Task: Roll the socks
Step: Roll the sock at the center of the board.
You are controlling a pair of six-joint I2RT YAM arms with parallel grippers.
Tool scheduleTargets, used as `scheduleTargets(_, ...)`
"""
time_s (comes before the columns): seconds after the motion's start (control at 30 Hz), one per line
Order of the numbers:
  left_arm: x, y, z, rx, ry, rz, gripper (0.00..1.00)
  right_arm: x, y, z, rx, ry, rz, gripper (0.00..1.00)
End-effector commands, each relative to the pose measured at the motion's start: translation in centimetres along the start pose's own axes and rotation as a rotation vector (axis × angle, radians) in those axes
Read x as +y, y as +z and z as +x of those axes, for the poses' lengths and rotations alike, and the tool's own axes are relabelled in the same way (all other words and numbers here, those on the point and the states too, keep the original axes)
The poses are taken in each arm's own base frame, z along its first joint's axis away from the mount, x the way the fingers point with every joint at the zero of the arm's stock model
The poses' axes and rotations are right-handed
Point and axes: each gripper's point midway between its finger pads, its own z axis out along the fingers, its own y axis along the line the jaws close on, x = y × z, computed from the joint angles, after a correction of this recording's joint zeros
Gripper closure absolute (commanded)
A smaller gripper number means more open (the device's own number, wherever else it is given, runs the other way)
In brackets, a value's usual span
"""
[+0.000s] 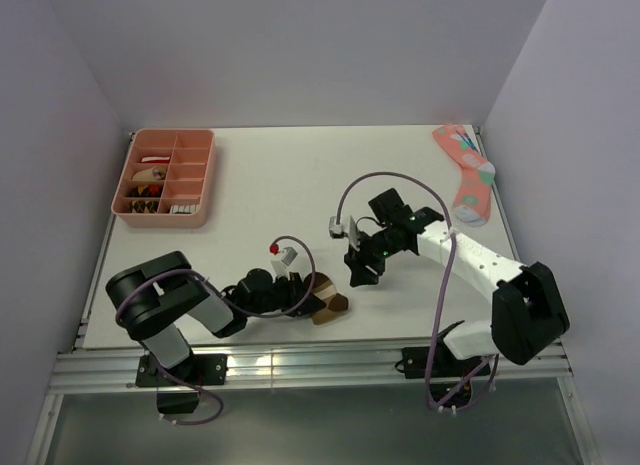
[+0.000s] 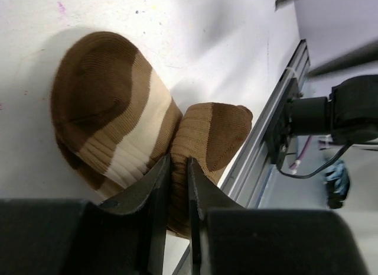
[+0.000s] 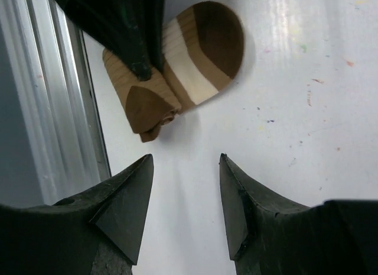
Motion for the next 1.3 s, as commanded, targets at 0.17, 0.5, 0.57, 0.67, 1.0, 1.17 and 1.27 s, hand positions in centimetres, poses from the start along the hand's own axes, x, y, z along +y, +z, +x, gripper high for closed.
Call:
scheduleTargets(0.17,4.9,-2.4,5.7,0.193,-0.176,-0.108,1.0,3.1,3.6,0.6,0.039,-0.341,0.114,0.43)
scheduleTargets(0.5,5.4,-2.8,6.2,0.221,-0.247,-0.112,0.99,3.9,5.7,0.0,0.029,-0.477,0.181,0.42)
scheduleTargets(0.57,5.4,-3.0,6.1,0.218,-0.262,-0.108,1.0,4.5,6.2,0.2,0.037,-0.5,0.167,0.42)
scheduleTargets(0.67,5.7,-3.1,6.3,0.222,-0.287,-0.115,1.0,4.8,6.3,0.4,0.04,-0.515,0.179,0.42)
scheduleTargets(1.0,5.7,-2.7,5.9,0.213,-0.315,-0.088,1.0,5.3,6.4,1.3,0.049,-0.522,0.175,0.42)
scheduleTargets(1.17,5.8,-2.7,5.8,0.212,-0.316,-0.096,1.0,5.9,7.3,1.7,0.061,-0.53,0.141,0.43)
scheduleTargets(1.27,5.8,-2.7,5.6,0.209,-0.314,-0.097,1.0,6.1,7.6,1.9,0.069,-0.532,0.126,0.43)
